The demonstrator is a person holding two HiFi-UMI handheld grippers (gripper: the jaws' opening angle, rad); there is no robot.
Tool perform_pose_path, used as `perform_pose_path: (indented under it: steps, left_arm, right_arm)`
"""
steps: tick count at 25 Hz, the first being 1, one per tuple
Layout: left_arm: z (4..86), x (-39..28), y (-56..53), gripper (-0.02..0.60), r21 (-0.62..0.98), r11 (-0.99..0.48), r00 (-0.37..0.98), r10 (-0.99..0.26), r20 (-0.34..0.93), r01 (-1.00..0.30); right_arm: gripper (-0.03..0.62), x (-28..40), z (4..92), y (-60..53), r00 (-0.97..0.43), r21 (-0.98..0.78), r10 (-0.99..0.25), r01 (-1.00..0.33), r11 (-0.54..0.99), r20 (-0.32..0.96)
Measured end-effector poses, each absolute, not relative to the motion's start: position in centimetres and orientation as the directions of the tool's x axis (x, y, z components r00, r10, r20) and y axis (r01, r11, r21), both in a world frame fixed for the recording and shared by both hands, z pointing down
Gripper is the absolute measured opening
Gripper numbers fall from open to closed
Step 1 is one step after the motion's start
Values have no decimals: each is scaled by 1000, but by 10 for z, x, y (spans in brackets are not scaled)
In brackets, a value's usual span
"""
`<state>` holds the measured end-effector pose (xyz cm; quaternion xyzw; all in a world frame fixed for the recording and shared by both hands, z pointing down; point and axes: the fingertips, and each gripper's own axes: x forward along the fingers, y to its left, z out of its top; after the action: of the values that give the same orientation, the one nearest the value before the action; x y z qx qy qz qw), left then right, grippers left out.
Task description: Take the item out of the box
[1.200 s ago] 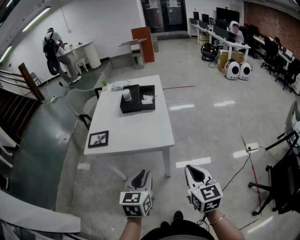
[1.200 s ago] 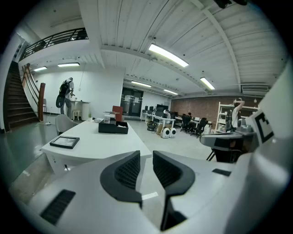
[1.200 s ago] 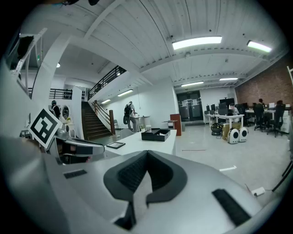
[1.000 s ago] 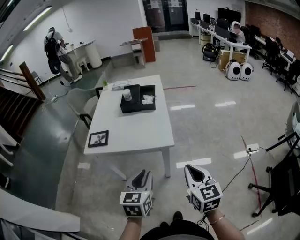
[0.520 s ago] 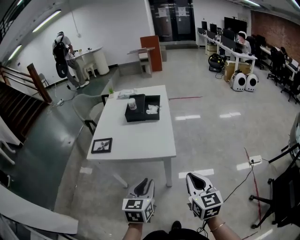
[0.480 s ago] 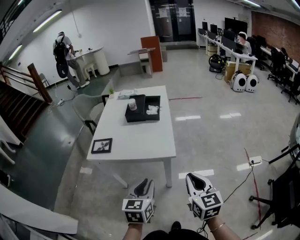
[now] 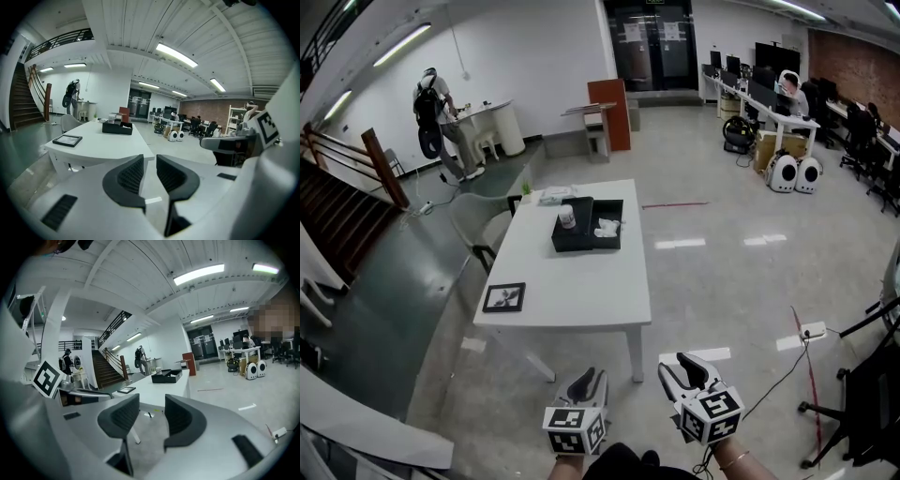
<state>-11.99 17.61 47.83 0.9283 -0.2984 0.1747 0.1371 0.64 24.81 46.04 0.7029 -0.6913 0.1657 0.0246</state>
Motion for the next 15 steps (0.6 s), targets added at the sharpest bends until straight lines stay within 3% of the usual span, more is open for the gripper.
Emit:
perform_pose_path:
  steps: [15]
  left_arm:
    - [488,-84,89,85,158,-783,763,-503,406,-601]
  right_arm:
    - [215,42,473,169,-14,-214,-959,-976,-49,284]
